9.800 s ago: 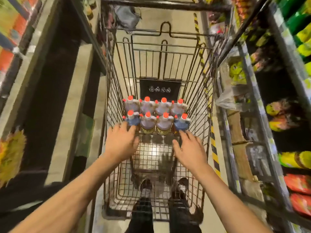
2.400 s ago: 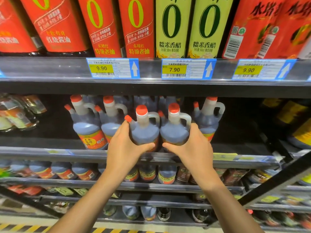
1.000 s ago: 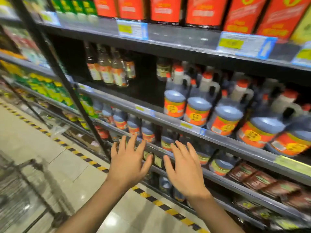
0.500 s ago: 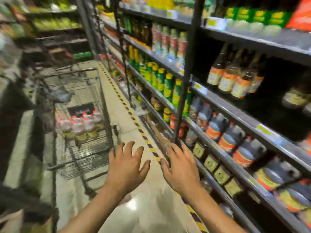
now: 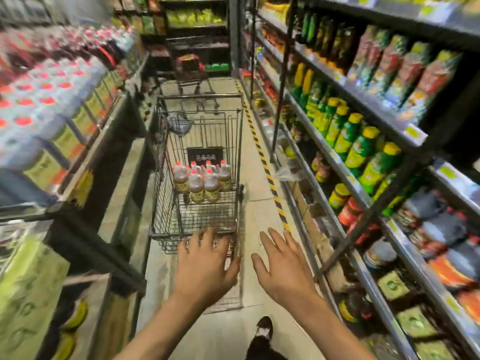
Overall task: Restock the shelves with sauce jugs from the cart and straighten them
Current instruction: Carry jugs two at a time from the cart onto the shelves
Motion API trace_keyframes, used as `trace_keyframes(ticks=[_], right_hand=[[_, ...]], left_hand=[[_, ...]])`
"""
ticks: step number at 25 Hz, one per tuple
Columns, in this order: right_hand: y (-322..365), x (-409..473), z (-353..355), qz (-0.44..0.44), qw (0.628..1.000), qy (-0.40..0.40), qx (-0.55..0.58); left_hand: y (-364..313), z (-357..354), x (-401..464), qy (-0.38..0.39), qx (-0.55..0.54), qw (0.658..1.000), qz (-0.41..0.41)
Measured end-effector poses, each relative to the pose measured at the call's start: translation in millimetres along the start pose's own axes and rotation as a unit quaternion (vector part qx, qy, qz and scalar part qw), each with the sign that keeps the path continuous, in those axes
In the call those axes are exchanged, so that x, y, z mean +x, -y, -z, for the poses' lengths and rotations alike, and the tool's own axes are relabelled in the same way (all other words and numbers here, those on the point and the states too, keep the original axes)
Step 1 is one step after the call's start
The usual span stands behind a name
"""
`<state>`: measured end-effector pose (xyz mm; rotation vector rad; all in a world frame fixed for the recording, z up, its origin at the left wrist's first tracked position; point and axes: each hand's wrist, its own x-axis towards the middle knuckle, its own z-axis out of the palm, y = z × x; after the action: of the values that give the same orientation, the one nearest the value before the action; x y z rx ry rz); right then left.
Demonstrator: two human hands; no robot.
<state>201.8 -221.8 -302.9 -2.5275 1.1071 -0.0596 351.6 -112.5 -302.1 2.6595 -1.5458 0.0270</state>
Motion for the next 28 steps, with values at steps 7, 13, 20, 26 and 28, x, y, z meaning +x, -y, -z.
trace_keyframes(ticks=[7, 13, 20, 26, 28], right_hand=[[16.7, 131.4, -8.6, 0.054, 0.998, 0.007, 0.026], [13.6, 237.5, -14.9, 0.056, 0.997, 0.057, 0.018], [37.0, 329.4, -35.4, 0.063, 0.994, 0.094, 0.010], [75.1, 424.7, -66.3, 0.038, 0.994, 0.106, 0.005], [82.7, 461.8, -84.2, 0.023, 0.993, 0.116, 0.009]], left_hand=[[48.0, -7.1, 108.0, 0.027, 0.044, 0.998, 0.042], [80.8, -24.5, 202.0, 0.058, 0.052, 0.996, 0.045], [129.0, -48.1, 283.6, 0.096, 0.037, 0.992, 0.069], [194.5, -79.8, 365.0, 0.144, 0.018, 0.988, 0.049], [220.3, -95.4, 392.6, 0.156, 0.012, 0.987, 0.042]])
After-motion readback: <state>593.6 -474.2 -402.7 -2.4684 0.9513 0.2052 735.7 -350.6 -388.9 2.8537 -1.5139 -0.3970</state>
